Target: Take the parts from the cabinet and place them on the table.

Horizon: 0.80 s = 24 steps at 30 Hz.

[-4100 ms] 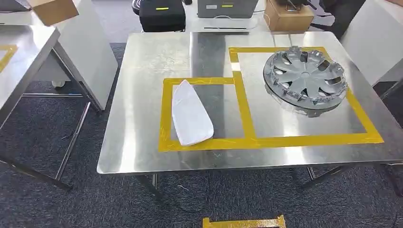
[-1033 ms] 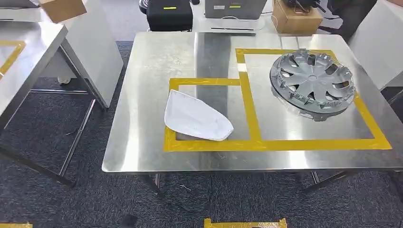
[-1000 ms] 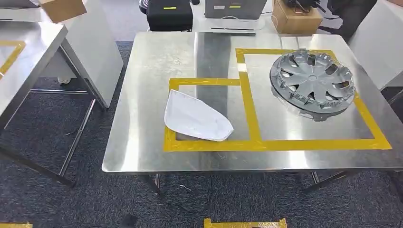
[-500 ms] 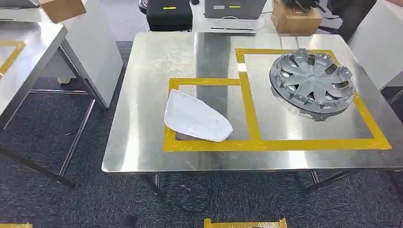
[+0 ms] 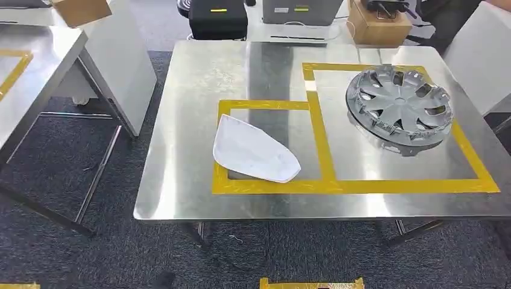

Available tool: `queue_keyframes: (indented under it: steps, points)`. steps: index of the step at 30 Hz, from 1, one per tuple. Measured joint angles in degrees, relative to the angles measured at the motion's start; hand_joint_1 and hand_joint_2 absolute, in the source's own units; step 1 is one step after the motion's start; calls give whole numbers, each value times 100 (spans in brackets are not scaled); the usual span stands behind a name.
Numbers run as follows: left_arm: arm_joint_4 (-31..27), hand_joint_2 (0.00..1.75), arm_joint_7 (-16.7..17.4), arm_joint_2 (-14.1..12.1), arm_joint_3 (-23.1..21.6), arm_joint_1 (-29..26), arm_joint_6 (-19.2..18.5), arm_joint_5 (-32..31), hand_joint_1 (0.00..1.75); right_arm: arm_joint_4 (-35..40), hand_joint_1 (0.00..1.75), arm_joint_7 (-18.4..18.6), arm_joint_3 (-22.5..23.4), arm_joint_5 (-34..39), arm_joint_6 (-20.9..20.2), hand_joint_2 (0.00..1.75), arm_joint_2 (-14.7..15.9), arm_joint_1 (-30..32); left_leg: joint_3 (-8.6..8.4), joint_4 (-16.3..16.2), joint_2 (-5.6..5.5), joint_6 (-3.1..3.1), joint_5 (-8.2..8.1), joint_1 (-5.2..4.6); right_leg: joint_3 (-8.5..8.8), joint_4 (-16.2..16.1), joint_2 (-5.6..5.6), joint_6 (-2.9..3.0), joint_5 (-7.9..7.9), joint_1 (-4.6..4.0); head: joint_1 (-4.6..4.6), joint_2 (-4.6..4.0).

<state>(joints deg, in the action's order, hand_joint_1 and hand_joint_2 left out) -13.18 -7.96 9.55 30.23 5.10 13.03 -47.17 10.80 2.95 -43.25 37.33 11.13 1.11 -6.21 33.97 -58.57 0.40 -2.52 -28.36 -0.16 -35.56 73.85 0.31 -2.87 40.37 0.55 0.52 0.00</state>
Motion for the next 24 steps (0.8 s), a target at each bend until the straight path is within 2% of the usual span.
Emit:
queue_keyframes:
  steps: [1, 2, 4, 5, 8, 9, 10, 11, 12, 14, 15, 16, 17, 18, 19, 20, 21, 22, 24]
  points:
    - [7, 0, 0, -2, -2, 0, 0, 0, 0, 0, 0, 0, 0, 0, -7, 0, -2, 8, -6, 0, -1, 3, -2, -1, 9, -78, -1, 13, -170, 0, 0, 0]
    - [7, 0, 0, -2, -2, 0, 2, 2, 0, 2, 0, 0, 0, 0, -9, 0, -2, 5, -11, -1, -6, 5, -3, -3, 112, -359, -1, 32, -429, -2, 0, 0]
    - [9, 0, 0, 2, -4, 3, 2, 2, 0, 4, 0, 0, 0, 0, -7, 0, 2, -7, -32, 0, -15, 20, -4, -10, 550, -1364, -3, 114, -980, -9, 2, 0]
    - [9, 0, 0, 9, -4, 10, 2, 2, 0, 2, 0, 0, 0, 0, -9, 0, 13, -12, -22, -5, -16, 44, 4, -24, 689, -1649, -2, 155, -959, -31, 0, 0]
    - [13, 0, 2, 13, -7, 14, 15, 15, 0, 2, 0, 0, 0, 0, -13, 0, 20, -15, -5, 10, -17, 163, 74, 9, 685, -1715, -2, 194, -1019, -76, -7, 0]
    - [17, 0, 7, 13, -7, 14, 17, 15, 0, 4, 0, 0, 0, -2, -13, 0, 20, -14, -14, 29, -15, 200, 96, 5, 682, -1751, -5, 240, -1056, -74, -7, 0]
    - [17, 0, 9, 11, -7, 15, 22, 17, 0, 7, 0, 0, 0, -2, -15, 0, 15, -20, 6, 7, -16, 229, 31, 13, 708, -1859, -32, 286, -1146, -9, -4, 0]
    - [17, 0, 9, 9, -7, 15, 33, 17, 0, 4, 0, 0, 2, -4, -18, 0, 22, -31, 47, -126, -30, 273, -166, 8, 692, -1902, -35, 318, -1187, -16, -26, 0]
    - [17, 0, 9, 9, -9, 18, 43, 20, 0, 4, 0, 0, 4, -7, -15, 0, 28, -34, 173, -472, -36, 305, -462, 29, 654, -1903, -41, 352, -1221, -10, -70, 0]
    - [20, 0, 9, 4, -9, 15, 55, 26, 0, 4, 0, 0, 4, -7, -22, 0, 24, -29, 458, -1317, -48, 369, -929, 74, 570, -1886, -57, 341, -1263, -10, -107, 0]
    - [24, 0, 9, -4, -9, 14, 61, 37, 0, 4, 0, 0, 4, -7, -24, 0, 24, -24, 514, -1556, -47, 397, -1003, 91, 529, -1874, -64, 329, -1284, -6, -114, 0]
    - [28, 0, 9, -4, -9, 14, 68, 42, 0, 4, 0, 0, 4, -7, -24, 0, 24, -20, 442, -1532, -45, 421, -932, 113, 489, -1853, -66, 308, -1302, 3, -120, 0]
    - [33, 0, 9, -9, -9, 15, 72, 44, 0, 4, 0, 0, 4, -7, -26, 0, 22, -20, 243, -1268, -40, 448, -756, 138, 447, -1820, -69, 290, -1313, 22, -125, 0]
    - [35, 0, 9, -18, -9, 15, 72, 50, 0, 4, 0, 0, 4, -9, -28, 0, 22, -23, -26, -861, -35, 474, -560, 159, 407, -1775, -67, 272, -1316, 49, -127, 0]
    - [35, 0, 9, -24, -9, 21, 77, 52, 0, 4, 0, 0, 4, -9, -31, 0, 22, -31, -412, -267, -24, 522, -355, 193, 355, -1702, -62, 232, -1304, 77, -136, 0]
    - [37, 0, 9, -20, -11, 36, 79, 55, 0, 4, 0, 0, 7, -9, -28, 0, 31, -34, -584, 38, -38, 575, -490, 196, 300, -1643, -50, 180, -1296, 68, -166, 0]
    - [37, 0, 7, -15, -13, 40, 79, 59, 0, 4, 0, 0, 7, -13, -31, 0, 28, -44, -575, 1, -91, 446, -403, 168, 271, -1593, -38, 136, -1300, 53, -219, 0]
    - [39, 0, 9, -24, -13, 35, 83, 63, 0, 4, 0, -4, 7, -15, -31, 0, 31, -42, -521, 3, -86, 424, -415, 169, 272, -1579, -24, 96, -1327, 50, -188, 0]
    - [42, 0, 9, -31, -15, 35, 83, 76, 0, 4, 0, -9, 7, -17, -35, 0, 31, -30, -487, -18, -80, 336, -392, 150, 265, -1607, 0, 25, -1388, 71, -181, 0]
